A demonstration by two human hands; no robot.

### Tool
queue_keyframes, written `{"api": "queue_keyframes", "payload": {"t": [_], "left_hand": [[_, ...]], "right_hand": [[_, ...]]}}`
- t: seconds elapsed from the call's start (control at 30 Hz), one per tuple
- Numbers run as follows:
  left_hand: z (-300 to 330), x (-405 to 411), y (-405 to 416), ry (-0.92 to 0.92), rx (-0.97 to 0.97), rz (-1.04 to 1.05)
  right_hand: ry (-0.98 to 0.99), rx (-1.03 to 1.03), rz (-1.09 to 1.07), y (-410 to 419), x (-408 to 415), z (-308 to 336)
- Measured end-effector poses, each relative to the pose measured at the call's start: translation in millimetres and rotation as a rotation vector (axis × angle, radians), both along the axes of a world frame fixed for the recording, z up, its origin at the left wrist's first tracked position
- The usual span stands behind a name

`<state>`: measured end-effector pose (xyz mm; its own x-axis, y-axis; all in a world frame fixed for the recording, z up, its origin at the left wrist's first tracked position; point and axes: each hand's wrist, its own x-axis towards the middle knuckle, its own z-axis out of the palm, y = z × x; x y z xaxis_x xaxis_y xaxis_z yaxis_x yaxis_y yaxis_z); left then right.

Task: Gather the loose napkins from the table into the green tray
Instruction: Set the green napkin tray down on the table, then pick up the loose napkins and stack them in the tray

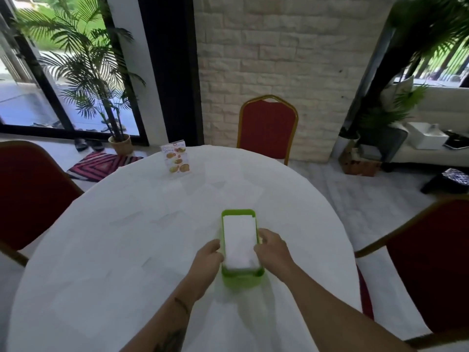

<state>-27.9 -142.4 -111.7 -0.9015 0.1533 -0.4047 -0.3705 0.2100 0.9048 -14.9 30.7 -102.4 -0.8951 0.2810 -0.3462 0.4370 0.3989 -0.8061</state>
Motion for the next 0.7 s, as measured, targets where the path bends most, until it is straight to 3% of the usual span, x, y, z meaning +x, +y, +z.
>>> {"api": "queue_keyframes", "payload": {"t": [0.2, 0.3, 0.43, 0.57, 0.7], "left_hand": [[-13.3, 26.6, -48.5, 0.256, -0.139, 0.270], [-19.6, 40.2, -76.9, 0.332, -0.243, 0.314], [-50.3, 61.4, -124.7, 0.389, -0.553, 0.323], [-79.7, 86.1, -157.2, 0.209, -0.921, 0.177], [-95.3, 106.6, -162.5, 0.082, -0.967, 0.048]], "right_hand": [[0.229, 0.115, 0.128, -24.1, 6.6, 9.8], [0.239, 0.081, 0.219, -56.4, 7.4, 8.5], [0.131, 0.077, 0.400, -106.5, 13.2, -5.4], [-0.049, 0.130, 0.541, -135.3, 23.2, -27.2], [-0.211, 0.209, 0.614, -141.8, 33.9, -47.5]]}}
